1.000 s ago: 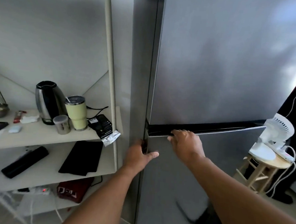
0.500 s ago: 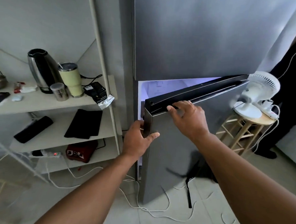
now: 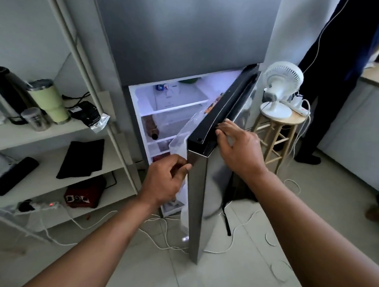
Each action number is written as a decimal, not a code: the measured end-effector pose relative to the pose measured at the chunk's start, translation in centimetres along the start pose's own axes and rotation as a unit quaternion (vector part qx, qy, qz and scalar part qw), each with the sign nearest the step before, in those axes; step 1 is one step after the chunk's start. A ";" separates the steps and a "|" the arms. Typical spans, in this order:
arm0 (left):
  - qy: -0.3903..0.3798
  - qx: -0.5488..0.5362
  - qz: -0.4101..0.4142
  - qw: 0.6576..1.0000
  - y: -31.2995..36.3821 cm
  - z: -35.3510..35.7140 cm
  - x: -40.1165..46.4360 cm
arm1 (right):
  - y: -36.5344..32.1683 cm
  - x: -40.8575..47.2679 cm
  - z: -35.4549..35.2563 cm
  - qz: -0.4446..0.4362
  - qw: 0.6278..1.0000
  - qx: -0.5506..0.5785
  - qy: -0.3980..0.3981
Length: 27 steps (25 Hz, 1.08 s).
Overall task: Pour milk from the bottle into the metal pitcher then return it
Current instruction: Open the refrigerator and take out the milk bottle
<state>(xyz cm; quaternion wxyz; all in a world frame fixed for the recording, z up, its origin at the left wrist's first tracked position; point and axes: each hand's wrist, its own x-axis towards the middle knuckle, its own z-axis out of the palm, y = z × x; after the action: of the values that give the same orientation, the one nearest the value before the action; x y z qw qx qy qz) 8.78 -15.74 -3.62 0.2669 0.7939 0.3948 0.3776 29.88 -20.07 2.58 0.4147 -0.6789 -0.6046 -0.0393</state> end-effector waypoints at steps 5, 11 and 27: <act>-0.031 -0.005 0.145 0.989 6.0 2.3 1.2 | 3.6 -3.3 -5.3 0.096 0.992 0.074 -0.024; -0.133 0.085 0.318 0.935 9.8 7.2 6.0 | 5.7 -7.5 -11.4 0.226 0.962 0.142 0.046; -0.258 0.135 0.460 0.839 15.3 20.4 21.8 | 7.4 -2.6 -13.2 0.367 0.826 -0.421 -0.072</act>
<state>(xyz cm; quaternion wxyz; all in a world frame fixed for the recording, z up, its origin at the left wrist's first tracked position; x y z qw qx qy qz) 40.60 -8.62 4.20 0.0446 0.9811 -0.0517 0.1811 41.44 -29.67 5.96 0.0275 -0.9605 -0.2635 -0.0855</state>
